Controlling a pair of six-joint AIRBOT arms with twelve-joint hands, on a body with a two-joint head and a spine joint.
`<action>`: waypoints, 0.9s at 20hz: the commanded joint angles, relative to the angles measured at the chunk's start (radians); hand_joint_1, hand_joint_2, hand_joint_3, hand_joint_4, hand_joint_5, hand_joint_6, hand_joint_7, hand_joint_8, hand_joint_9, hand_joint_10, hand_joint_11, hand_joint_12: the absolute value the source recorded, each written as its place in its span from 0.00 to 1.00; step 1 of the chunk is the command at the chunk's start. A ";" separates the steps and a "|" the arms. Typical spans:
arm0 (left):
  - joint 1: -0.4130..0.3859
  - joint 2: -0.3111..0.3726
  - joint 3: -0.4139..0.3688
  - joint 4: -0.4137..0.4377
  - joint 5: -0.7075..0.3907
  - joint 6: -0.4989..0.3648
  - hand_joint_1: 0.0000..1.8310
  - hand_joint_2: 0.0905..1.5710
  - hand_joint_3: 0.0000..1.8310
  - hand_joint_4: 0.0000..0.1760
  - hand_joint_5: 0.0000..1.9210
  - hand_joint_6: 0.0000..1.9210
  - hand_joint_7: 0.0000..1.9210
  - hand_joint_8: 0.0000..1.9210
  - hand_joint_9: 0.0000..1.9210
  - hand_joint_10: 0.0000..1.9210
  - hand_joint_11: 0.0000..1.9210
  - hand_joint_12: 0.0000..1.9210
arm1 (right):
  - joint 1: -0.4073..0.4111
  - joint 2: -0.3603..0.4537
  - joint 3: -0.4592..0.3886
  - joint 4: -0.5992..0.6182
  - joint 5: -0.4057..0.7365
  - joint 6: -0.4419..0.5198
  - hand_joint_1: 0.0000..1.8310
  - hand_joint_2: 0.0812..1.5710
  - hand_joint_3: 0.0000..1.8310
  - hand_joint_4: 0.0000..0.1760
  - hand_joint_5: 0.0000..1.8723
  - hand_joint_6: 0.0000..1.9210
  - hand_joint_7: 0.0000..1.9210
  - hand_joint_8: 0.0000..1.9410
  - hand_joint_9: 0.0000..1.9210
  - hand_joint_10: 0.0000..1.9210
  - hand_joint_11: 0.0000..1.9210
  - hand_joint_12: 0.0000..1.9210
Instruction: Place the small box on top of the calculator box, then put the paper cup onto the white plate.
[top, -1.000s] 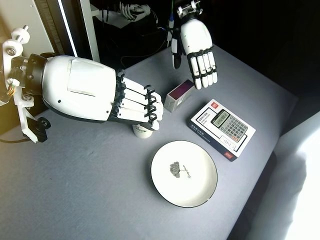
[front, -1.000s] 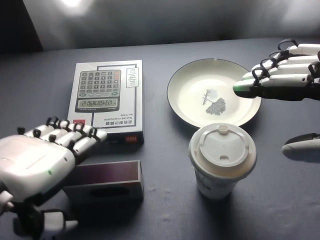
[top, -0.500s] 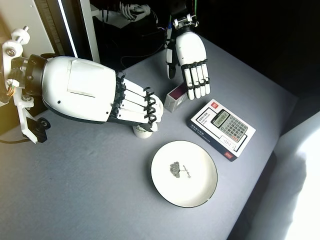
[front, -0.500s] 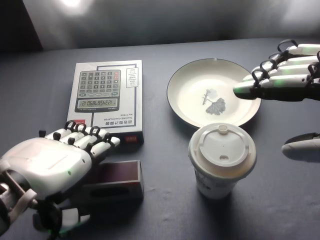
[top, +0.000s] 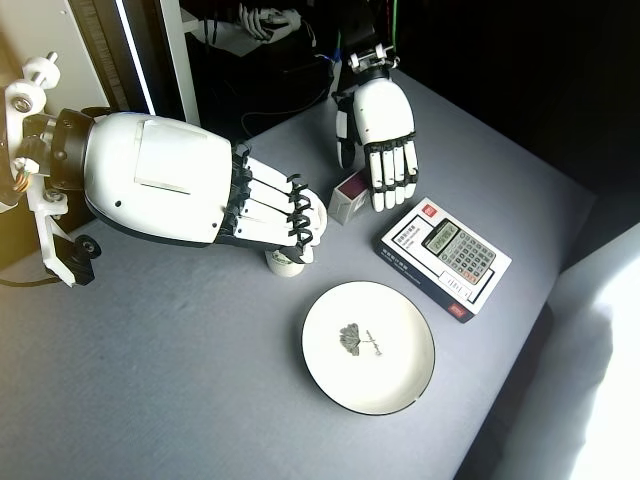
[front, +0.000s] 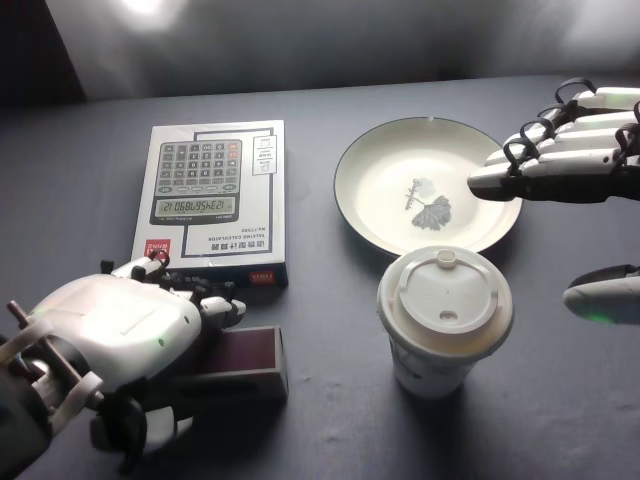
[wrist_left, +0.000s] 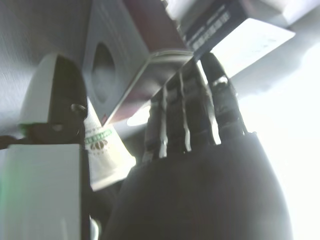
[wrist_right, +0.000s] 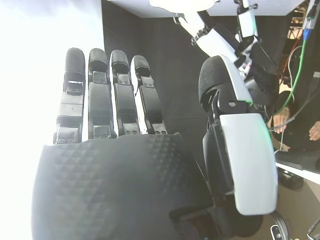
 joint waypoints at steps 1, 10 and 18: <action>-0.003 -0.003 0.005 0.043 -0.068 0.003 0.62 0.73 0.00 0.00 0.26 0.01 0.32 0.01 0.31 0.03 0.03 0.60 | 0.008 0.009 -0.002 0.029 0.093 0.000 0.20 0.80 0.00 0.00 0.14 0.00 0.14 0.01 0.13 0.01 0.00 0.36; 0.014 -0.035 0.024 0.057 -0.068 -0.017 0.67 0.75 0.00 0.00 0.47 0.46 0.41 0.79 0.34 0.61 0.25 0.68 | 0.007 -0.003 -0.001 0.029 0.093 0.011 0.20 0.80 0.00 0.00 0.15 0.00 0.14 0.00 0.13 0.01 0.00 0.37; -0.074 -0.006 0.040 -0.013 0.001 0.077 0.67 0.74 0.00 0.00 0.48 0.45 0.42 0.77 0.35 0.59 0.23 0.69 | 0.058 -0.066 -0.002 0.031 0.009 0.107 0.17 0.81 0.00 0.00 0.14 0.00 0.15 0.00 0.14 0.00 0.00 0.38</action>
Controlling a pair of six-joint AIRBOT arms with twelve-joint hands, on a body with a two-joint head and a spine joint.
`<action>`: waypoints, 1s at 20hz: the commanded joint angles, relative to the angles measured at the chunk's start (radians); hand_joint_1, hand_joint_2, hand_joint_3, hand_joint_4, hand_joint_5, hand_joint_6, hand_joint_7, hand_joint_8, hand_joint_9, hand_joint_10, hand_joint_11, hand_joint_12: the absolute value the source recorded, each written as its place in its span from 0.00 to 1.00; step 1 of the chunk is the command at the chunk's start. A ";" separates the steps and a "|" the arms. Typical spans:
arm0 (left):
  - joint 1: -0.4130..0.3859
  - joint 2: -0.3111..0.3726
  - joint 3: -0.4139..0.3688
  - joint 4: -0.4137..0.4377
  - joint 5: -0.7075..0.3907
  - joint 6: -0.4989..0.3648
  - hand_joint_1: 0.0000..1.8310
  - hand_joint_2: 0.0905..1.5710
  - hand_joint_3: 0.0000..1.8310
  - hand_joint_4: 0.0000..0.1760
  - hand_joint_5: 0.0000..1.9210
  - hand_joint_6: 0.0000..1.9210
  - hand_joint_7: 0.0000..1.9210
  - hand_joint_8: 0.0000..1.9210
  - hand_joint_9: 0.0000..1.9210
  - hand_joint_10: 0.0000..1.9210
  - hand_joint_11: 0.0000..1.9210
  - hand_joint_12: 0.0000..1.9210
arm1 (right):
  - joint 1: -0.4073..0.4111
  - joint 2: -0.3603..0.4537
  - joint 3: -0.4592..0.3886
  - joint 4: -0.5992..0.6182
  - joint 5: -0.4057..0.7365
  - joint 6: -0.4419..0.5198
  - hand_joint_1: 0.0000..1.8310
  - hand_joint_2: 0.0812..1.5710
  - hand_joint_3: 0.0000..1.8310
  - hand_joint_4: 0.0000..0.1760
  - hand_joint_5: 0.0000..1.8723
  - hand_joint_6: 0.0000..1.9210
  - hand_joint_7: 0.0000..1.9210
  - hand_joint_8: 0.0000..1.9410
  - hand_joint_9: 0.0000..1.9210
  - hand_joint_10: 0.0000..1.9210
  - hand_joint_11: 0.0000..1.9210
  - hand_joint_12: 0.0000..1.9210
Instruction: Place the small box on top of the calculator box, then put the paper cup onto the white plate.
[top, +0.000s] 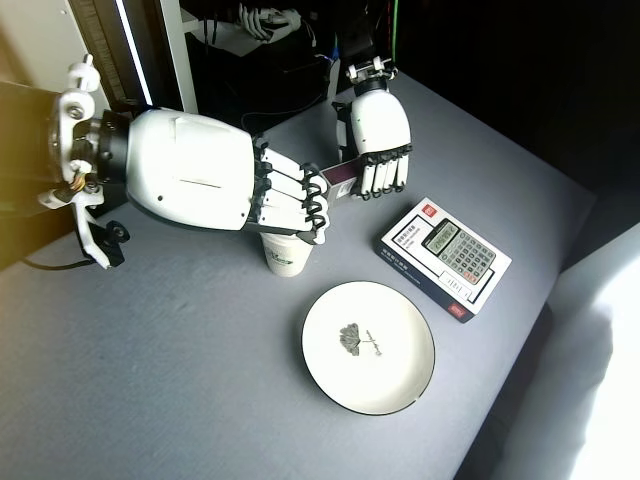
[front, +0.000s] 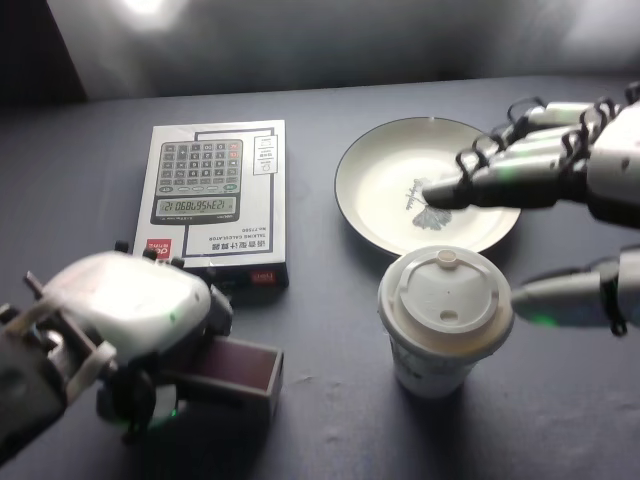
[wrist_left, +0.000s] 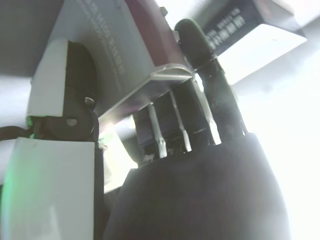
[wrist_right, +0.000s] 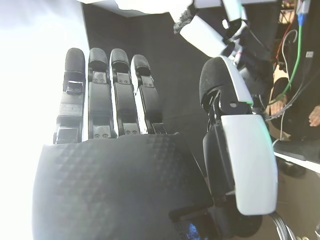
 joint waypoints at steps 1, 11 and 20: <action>-0.020 0.013 0.008 0.031 -0.027 0.019 0.67 0.75 0.00 0.00 0.47 0.47 0.41 0.79 0.33 0.60 0.21 0.71 | 0.021 0.005 0.000 0.027 0.072 0.010 0.19 0.81 0.00 0.00 0.14 0.00 0.15 0.00 0.14 0.00 0.00 0.37; -0.222 -0.022 0.192 -0.057 0.147 0.128 0.67 0.75 0.00 0.00 0.45 0.49 0.41 0.79 0.33 0.60 0.21 0.71 | 0.091 -0.053 0.003 0.162 -0.024 0.011 0.19 0.80 0.00 0.00 0.15 0.00 0.16 0.00 0.15 0.01 0.00 0.40; -0.317 -0.110 0.397 -0.069 0.301 0.160 0.67 0.74 0.00 0.00 0.45 0.50 0.43 0.76 0.36 0.59 0.23 0.70 | 0.104 -0.056 0.005 0.174 0.044 -0.069 0.16 0.82 0.00 0.00 0.14 0.00 0.14 0.00 0.13 0.00 0.00 0.35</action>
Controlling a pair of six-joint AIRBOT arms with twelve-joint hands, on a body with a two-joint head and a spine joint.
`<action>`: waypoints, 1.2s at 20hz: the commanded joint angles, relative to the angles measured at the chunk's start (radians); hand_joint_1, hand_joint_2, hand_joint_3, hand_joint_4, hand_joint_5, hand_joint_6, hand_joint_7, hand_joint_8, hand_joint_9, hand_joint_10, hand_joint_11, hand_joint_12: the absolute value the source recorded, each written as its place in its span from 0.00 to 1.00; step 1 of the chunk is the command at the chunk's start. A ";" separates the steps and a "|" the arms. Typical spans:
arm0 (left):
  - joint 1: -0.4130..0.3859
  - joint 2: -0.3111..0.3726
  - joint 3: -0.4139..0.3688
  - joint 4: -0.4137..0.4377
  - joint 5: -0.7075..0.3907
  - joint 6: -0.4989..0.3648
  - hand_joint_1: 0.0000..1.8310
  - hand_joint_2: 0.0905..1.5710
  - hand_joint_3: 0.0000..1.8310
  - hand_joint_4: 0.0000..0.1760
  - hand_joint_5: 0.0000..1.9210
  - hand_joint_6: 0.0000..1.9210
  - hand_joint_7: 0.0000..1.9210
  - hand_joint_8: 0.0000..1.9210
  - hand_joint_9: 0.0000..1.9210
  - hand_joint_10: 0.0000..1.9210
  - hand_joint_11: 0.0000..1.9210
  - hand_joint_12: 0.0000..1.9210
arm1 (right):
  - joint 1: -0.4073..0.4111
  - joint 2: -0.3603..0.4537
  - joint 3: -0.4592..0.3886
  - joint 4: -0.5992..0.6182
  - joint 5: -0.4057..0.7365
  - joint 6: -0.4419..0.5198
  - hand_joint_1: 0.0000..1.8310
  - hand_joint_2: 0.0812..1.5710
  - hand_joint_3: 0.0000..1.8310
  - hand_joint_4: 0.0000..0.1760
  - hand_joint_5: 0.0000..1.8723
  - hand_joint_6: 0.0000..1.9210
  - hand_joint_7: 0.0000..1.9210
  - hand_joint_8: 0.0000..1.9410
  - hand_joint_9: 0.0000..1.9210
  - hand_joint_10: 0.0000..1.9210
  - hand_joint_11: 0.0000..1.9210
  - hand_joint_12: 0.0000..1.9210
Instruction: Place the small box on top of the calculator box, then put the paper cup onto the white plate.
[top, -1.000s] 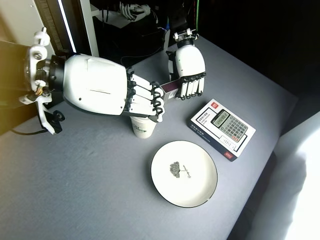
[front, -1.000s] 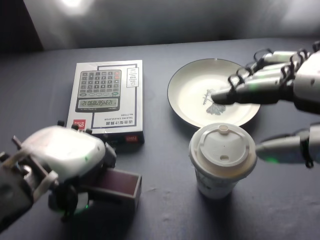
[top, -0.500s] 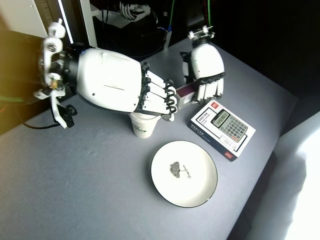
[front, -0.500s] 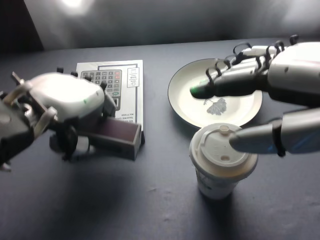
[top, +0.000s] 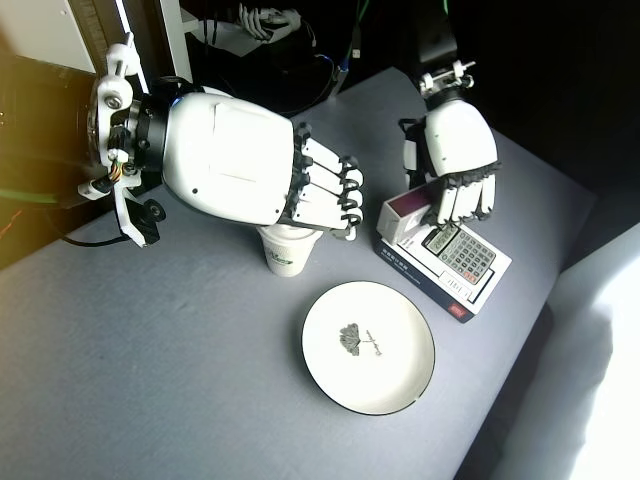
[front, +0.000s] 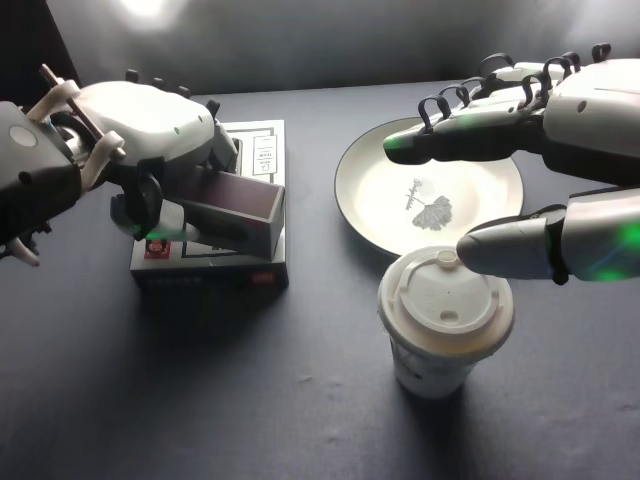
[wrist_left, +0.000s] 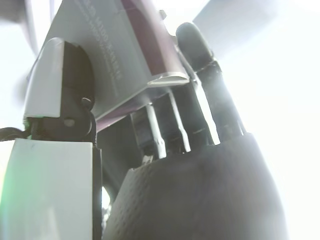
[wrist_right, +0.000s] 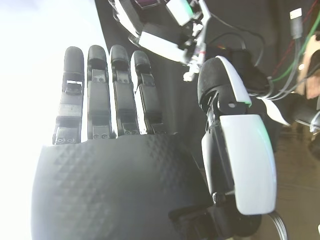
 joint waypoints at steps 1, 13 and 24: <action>-0.012 0.001 0.010 0.028 -0.028 0.004 0.67 0.75 0.00 0.00 0.44 0.51 0.42 0.78 0.35 0.59 0.23 0.70 | 0.018 0.007 0.001 0.020 0.118 -0.001 0.17 0.81 0.00 0.00 0.14 0.00 0.14 0.00 0.13 0.00 0.00 0.36; -0.007 -0.036 0.142 0.150 -0.008 -0.157 0.67 0.77 0.00 0.00 0.40 0.56 0.41 0.78 0.28 0.66 0.17 0.72 | 0.006 -0.070 0.032 -0.030 0.064 -0.001 0.19 0.81 0.00 0.00 0.15 0.00 0.16 0.00 0.15 0.00 0.00 0.40; 0.013 -0.039 0.144 0.167 -0.014 -0.201 0.51 0.75 0.00 0.00 0.34 0.00 0.35 0.09 0.23 0.32 0.00 0.69 | -0.032 -0.085 0.032 -0.051 0.098 -0.008 0.18 0.81 0.00 0.00 0.14 0.00 0.15 0.00 0.15 0.00 0.00 0.41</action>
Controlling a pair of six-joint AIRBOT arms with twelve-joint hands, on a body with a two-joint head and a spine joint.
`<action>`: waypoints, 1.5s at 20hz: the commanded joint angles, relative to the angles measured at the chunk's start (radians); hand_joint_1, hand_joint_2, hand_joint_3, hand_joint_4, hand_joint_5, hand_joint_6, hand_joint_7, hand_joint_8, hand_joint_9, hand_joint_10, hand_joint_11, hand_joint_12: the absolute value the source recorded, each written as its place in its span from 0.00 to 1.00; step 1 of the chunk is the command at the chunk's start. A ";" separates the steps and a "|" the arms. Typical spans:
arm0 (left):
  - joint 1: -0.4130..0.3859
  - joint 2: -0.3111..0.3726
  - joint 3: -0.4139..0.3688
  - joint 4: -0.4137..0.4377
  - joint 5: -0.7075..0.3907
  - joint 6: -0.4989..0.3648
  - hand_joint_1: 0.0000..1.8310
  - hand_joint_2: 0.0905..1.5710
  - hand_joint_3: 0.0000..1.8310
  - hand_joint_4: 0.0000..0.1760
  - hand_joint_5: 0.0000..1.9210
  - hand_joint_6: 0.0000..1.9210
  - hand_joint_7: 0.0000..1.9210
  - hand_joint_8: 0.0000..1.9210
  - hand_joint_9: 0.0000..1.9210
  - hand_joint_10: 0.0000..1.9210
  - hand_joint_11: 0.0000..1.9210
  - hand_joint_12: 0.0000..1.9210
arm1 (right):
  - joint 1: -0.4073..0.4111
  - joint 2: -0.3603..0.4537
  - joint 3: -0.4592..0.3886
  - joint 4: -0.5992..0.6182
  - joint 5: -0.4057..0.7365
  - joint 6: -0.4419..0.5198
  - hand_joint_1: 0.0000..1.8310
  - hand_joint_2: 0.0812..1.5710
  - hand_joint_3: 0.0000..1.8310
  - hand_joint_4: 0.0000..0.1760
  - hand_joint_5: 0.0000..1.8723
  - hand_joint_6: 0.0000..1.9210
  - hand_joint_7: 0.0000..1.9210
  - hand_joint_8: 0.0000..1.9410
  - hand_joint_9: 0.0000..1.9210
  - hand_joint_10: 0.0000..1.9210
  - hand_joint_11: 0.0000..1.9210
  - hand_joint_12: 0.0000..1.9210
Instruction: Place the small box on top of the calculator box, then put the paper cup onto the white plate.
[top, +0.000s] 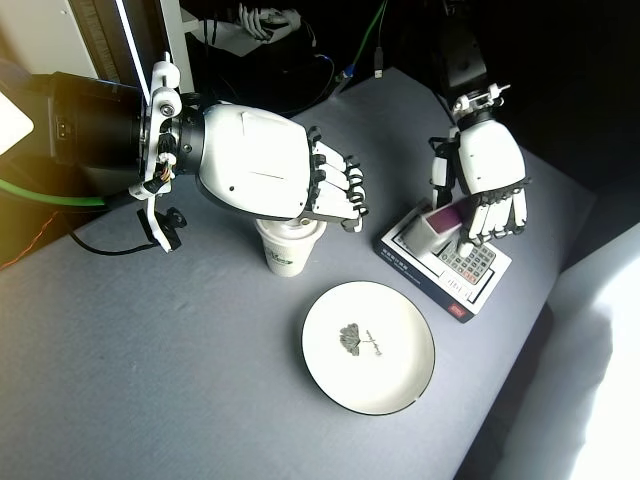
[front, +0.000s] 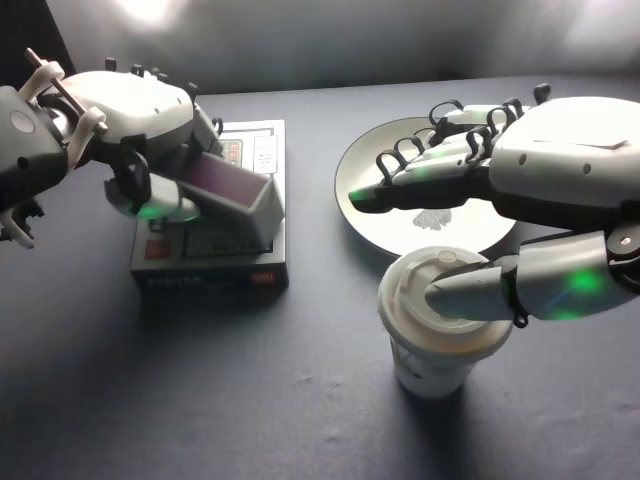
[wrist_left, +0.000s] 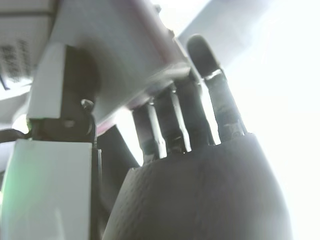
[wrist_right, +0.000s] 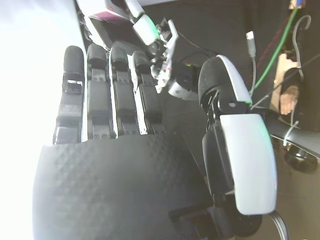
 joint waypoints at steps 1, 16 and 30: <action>-0.002 0.010 -0.003 0.021 -0.072 0.001 0.50 0.73 0.00 0.00 0.32 0.00 0.35 0.04 0.24 0.25 0.00 0.67 | 0.006 0.007 -0.001 0.019 0.103 0.002 0.18 0.81 0.00 0.00 0.14 0.00 0.14 0.00 0.14 0.00 0.00 0.38; -0.013 0.123 -0.150 0.040 -0.087 0.006 0.14 0.57 0.00 0.00 0.05 0.00 0.05 0.00 0.05 0.00 0.00 0.15 | 0.049 -0.058 0.019 0.028 0.081 -0.010 0.42 0.44 0.00 0.00 0.00 0.00 0.00 0.00 0.00 0.00 0.00 0.00; 0.139 0.426 -0.452 0.806 -0.112 -0.702 0.11 0.55 0.00 0.00 0.07 0.00 0.07 0.00 0.06 0.00 0.00 0.12 | -0.057 -0.144 0.077 0.034 0.088 0.008 0.55 0.43 0.00 0.00 0.00 0.00 0.00 0.00 0.00 0.00 0.00 0.00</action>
